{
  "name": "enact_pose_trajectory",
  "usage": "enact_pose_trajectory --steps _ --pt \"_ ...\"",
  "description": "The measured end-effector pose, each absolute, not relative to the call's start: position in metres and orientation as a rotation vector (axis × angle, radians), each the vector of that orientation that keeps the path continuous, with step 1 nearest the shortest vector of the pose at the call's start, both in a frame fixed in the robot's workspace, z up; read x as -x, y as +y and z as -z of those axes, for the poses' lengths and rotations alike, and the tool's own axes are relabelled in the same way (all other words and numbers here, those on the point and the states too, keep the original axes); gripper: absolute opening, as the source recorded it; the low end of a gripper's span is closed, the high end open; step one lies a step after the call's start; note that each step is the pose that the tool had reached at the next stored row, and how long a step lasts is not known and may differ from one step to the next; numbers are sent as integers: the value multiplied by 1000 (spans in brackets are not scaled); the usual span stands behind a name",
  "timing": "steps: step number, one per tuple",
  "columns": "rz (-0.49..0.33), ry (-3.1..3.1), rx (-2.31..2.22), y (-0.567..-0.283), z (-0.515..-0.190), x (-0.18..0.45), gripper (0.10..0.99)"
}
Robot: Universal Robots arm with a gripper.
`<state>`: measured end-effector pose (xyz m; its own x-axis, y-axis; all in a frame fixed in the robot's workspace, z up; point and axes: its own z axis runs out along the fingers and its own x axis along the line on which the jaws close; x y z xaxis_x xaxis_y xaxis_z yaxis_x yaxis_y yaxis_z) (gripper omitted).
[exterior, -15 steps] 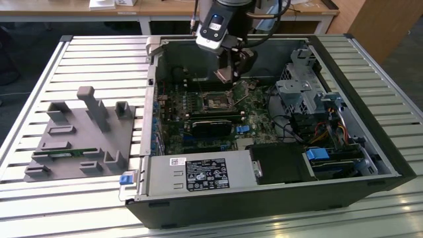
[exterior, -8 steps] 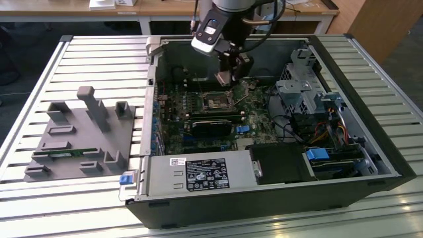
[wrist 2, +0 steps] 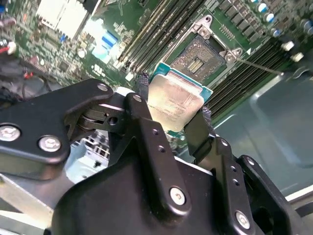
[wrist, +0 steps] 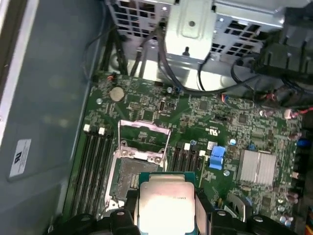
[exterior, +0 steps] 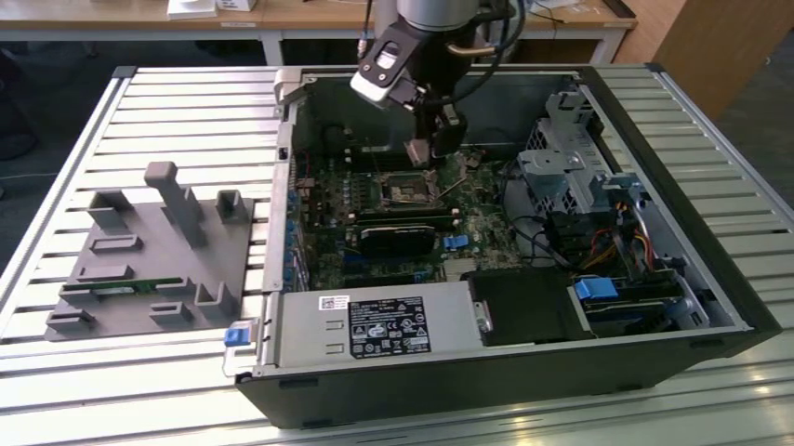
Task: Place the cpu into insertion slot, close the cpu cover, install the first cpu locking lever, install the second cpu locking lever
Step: 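Place the cpu into insertion slot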
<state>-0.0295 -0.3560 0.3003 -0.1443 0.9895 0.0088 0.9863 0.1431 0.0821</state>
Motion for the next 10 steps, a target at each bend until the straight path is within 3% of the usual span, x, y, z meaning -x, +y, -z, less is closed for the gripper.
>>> enact_pose_trajectory --steps 10 --pt "-99 2196 -2172 -356 -295 30 541"
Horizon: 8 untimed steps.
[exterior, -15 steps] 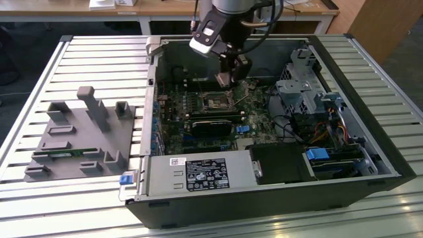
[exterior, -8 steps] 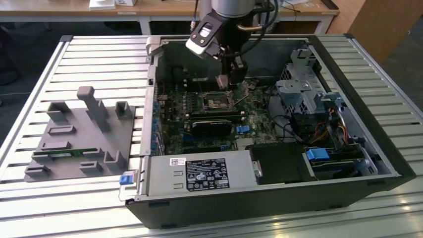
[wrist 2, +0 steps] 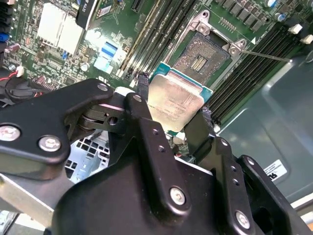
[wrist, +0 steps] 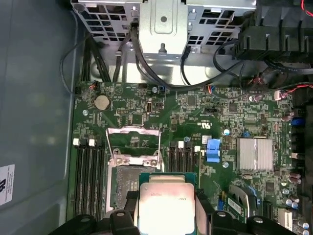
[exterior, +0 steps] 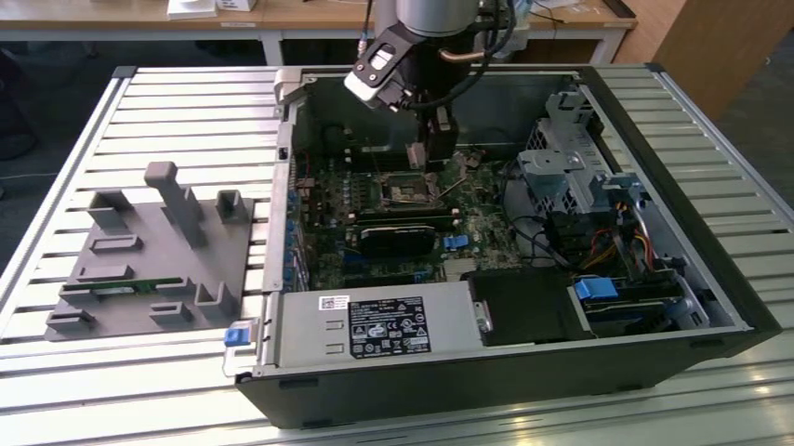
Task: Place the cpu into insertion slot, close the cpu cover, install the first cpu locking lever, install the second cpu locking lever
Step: 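Place the cpu into insertion slot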
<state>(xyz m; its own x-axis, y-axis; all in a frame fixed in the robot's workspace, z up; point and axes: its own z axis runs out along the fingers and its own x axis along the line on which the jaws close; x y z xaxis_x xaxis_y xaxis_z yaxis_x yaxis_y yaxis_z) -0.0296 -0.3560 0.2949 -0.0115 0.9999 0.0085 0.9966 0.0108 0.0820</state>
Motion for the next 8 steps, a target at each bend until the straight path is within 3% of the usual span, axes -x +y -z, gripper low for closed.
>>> enact_pose_trajectory --steps 8 --pt "-100 2196 -2172 -356 -290 30 541"
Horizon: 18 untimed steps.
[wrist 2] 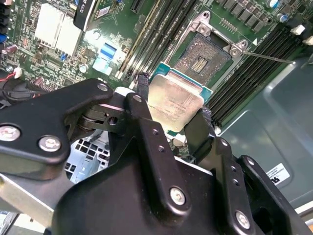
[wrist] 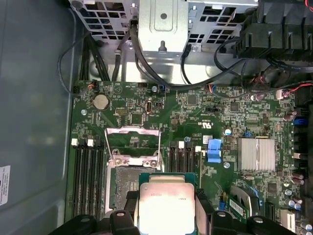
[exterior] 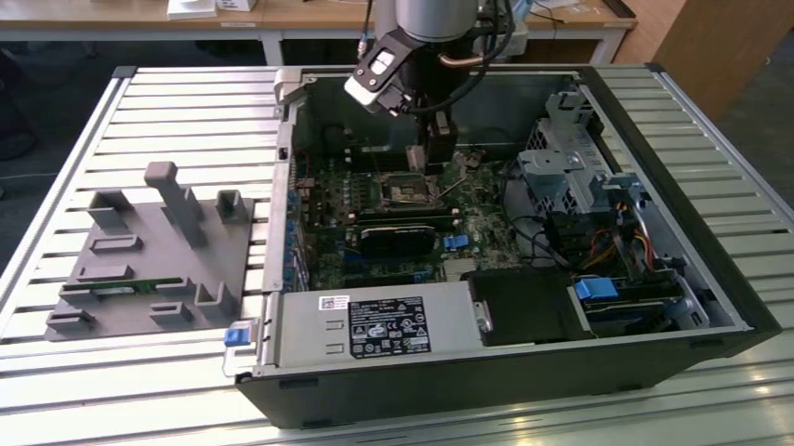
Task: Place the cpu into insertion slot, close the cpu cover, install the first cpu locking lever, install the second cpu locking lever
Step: 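Place the cpu into insertion slot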
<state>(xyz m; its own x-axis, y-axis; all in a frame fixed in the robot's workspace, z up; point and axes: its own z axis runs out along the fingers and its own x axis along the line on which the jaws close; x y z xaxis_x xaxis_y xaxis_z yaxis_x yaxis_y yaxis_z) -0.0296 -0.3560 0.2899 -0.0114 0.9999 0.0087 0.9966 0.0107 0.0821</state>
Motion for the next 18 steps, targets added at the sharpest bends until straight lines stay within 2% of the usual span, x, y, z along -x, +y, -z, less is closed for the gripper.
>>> enact_pose_trajectory --steps 18 --pt "-98 2155 -2211 -356 -277 30 541"
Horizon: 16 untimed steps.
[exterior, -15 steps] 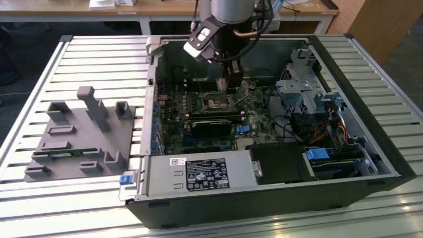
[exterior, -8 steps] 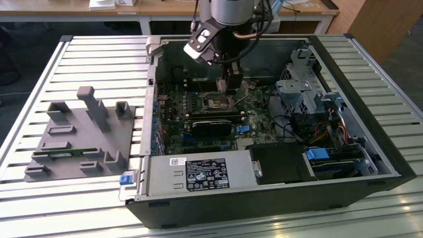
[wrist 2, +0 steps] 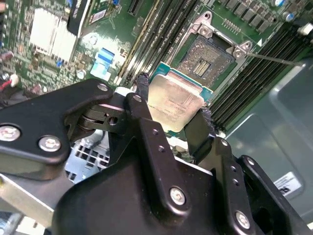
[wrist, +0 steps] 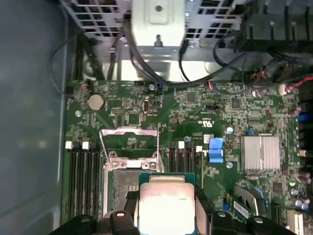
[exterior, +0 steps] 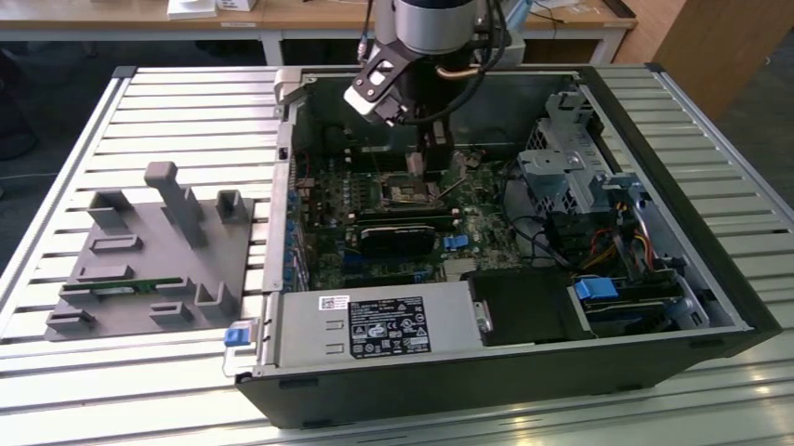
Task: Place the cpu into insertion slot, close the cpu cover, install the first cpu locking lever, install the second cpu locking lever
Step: 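Place the cpu into insertion slot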
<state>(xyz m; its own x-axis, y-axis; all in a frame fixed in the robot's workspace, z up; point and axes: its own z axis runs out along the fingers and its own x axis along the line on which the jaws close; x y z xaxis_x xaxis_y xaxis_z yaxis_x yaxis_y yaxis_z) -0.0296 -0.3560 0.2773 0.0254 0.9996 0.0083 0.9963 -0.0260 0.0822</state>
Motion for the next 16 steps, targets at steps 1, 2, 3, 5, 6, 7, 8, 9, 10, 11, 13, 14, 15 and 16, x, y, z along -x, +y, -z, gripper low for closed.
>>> enact_pose_trajectory --steps 1,2,3,5,6,7,8,9,10,11,13,14,15,16 --pt "-97 2134 -2229 -356 -276 30 541" --pt "-97 2114 -2248 -356 -275 30 541" --pt "-96 2093 -2267 -356 -274 30 541" --pt "-94 2049 -2305 -356 -271 30 541" --pt "-93 2028 -2323 -356 -270 30 541" --pt "-92 2007 -2341 -356 -269 30 541" --pt "-92 1987 -2357 -356 -268 30 541" --pt "-91 1981 -2361 -356 -267 30 541" --pt "-91 1982 -2361 -356 -267 30 541" --pt "-92 1990 -2354 -356 -266 30 541" --pt "-93 2030 -2321 -356 -264 30 541" --pt "-94 2051 -2303 -356 -263 30 541" --pt "-95 2072 -2285 -356 -263 30 541" --pt "-96 2093 -2266 -356 -262 30 541"
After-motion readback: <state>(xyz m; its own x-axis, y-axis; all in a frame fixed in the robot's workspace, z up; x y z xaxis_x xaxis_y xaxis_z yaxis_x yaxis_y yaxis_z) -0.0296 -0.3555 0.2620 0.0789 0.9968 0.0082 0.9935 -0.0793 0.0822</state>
